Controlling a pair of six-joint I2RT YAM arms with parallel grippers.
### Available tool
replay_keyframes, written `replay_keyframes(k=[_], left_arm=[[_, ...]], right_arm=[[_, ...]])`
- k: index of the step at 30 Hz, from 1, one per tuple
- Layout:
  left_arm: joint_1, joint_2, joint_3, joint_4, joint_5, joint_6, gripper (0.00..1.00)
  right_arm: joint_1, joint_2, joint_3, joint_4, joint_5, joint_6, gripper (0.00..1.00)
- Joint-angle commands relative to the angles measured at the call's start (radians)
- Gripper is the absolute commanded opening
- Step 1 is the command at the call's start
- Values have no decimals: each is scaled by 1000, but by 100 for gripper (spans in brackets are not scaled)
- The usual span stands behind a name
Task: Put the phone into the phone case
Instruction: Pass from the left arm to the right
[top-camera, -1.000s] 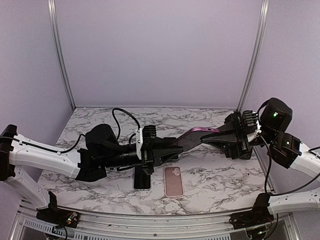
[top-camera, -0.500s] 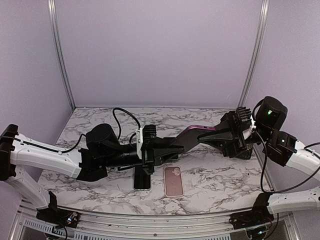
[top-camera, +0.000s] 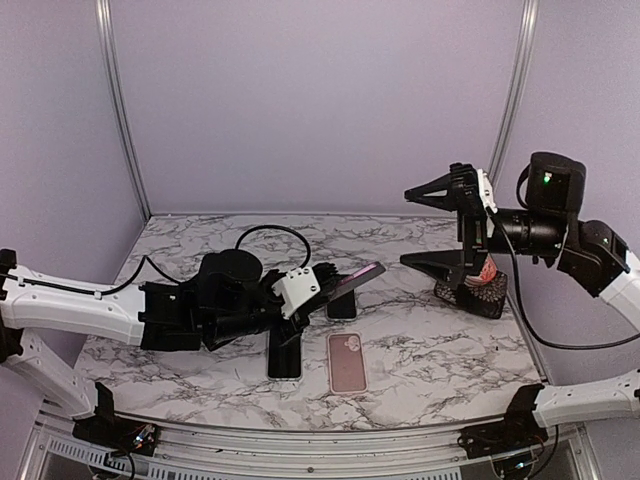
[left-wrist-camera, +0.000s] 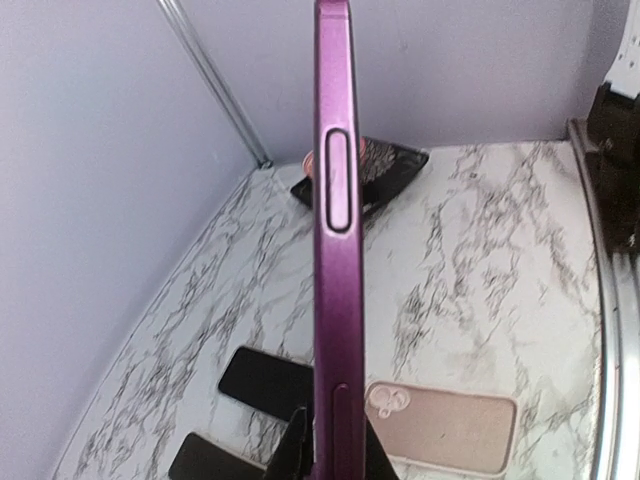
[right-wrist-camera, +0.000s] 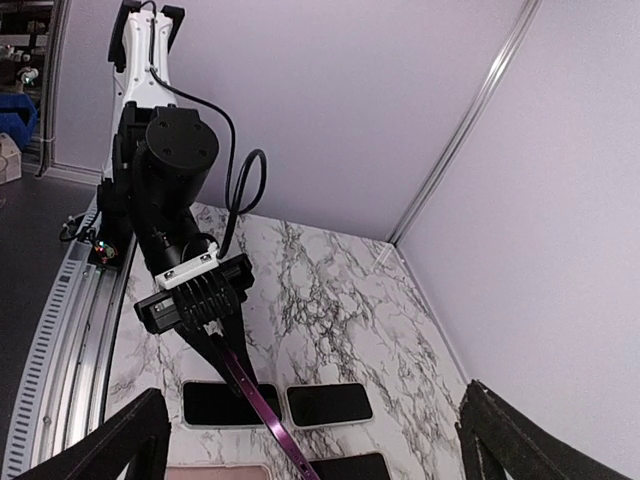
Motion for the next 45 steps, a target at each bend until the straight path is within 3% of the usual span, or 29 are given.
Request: replay_keyframes(k=[1,3,6,14,20,29,33,35,42,45], left_arm=[[2,3,159,-417,-172,62,0],[2,-6,186,-465,-125,59,0],[2,-21,203,-491,-71,37,0],[2,-37,215,-521,-12,18,0],[2,-38,223,-521,39,11,0],[2,-50,221,-513,101,16,0],[2,-47,220,-507,129,14,0],[2,-50,224,-504,143,7,0],[2,-76,212,-479,158,10,0],[2,-76,211,-479,165,6,0]], right_arm=[[-3,129,134,-329,13,-121,97],[7,188,174,-389,-45,-146,97],[25,279,236,-421,1,-128,90],[100,385,254,-371,54,-111,73],[107,408,191,-378,54,-138,72],[109,412,164,-371,56,-133,47],[109,416,172,-373,62,-129,27],[109,421,186,-392,61,-137,22],[113,424,190,-413,87,-130,32],[115,418,188,-400,101,-128,23]])
